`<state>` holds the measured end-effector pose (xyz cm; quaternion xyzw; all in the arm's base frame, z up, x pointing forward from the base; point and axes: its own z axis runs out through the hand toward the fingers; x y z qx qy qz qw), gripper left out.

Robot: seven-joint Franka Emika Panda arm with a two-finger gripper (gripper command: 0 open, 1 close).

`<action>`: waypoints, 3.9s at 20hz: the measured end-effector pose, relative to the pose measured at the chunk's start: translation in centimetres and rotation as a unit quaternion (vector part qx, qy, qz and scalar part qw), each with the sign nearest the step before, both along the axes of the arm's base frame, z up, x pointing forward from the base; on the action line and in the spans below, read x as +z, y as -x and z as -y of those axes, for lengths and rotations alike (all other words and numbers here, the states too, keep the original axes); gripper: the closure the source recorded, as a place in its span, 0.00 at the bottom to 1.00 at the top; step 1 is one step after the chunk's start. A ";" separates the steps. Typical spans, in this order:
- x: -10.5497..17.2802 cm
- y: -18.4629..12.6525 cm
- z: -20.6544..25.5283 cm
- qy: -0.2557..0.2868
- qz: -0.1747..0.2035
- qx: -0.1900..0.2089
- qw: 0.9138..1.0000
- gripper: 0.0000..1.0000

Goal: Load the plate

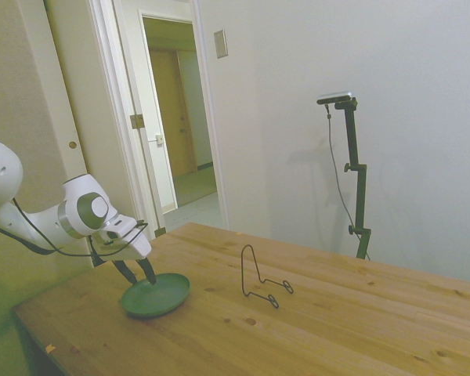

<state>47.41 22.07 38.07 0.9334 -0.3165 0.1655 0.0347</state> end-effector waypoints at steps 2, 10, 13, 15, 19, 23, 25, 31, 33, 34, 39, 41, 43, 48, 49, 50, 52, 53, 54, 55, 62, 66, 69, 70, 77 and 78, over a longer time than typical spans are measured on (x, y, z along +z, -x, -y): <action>0.3 -0.1 -0.2 -0.001 0.004 0.001 1.000 0.00; -0.8 0.3 -2.5 -0.008 0.022 0.012 1.000 0.00; -1.0 0.3 -2.8 -0.011 0.022 0.010 1.000 0.00; -1.4 0.1 -2.9 -0.014 0.020 0.007 1.000 0.00; -2.4 -0.2 -2.9 -0.019 0.016 0.004 1.000 0.00; -3.0 -0.2 -3.1 -0.015 0.014 0.004 1.000 0.00; -3.4 -0.1 -3.1 -0.006 0.011 0.001 1.000 0.00; -3.4 -0.4 -2.8 0.019 0.010 -0.006 1.000 0.00; -3.4 -0.6 -2.6 0.029 0.006 -0.009 1.000 0.00; -3.4 -0.6 -2.6 0.034 0.004 -0.010 0.999 0.00; -3.4 -0.9 -2.6 0.054 -0.007 -0.014 0.998 1.00; -3.4 -1.0 -2.6 0.055 -0.007 -0.014 0.998 1.00; -3.4 -1.0 -2.6 0.055 -0.008 -0.015 0.998 1.00; -3.5 -1.0 -2.4 0.059 -0.011 -0.017 0.998 1.00; -3.6 -1.0 -2.4 0.060 -0.012 -0.018 0.998 1.00; -3.6 -1.0 -2.3 0.060 -0.013 -0.019 0.998 1.00; -3.7 -1.1 -2.1 0.061 -0.014 -0.021 0.998 1.00; -3.8 -1.1 -2.0 0.061 -0.015 -0.022 0.998 1.00; -3.8 -1.1 -1.9 0.061 -0.015 -0.022 0.998 1.00; -3.9 -1.1 -1.9 0.062 -0.016 -0.022 0.998 1.00; -4.2 -1.2 -1.4 0.064 -0.020 -0.027 0.997 1.00; -4.3 -1.2 -1.1 0.064 -0.021 -0.029 0.997 1.00; -4.2 -1.2 -1.1 0.064 -0.020 -0.029 0.997 1.00; -4.2 -1.2 -1.1 0.064 -0.020 -0.029 0.997 1.00; -3.9 -1.4 -0.8 0.053 -0.023 -0.035 0.998 1.00; -3.8 -1.5 -0.7 0.050 -0.024 -0.037 0.998 1.00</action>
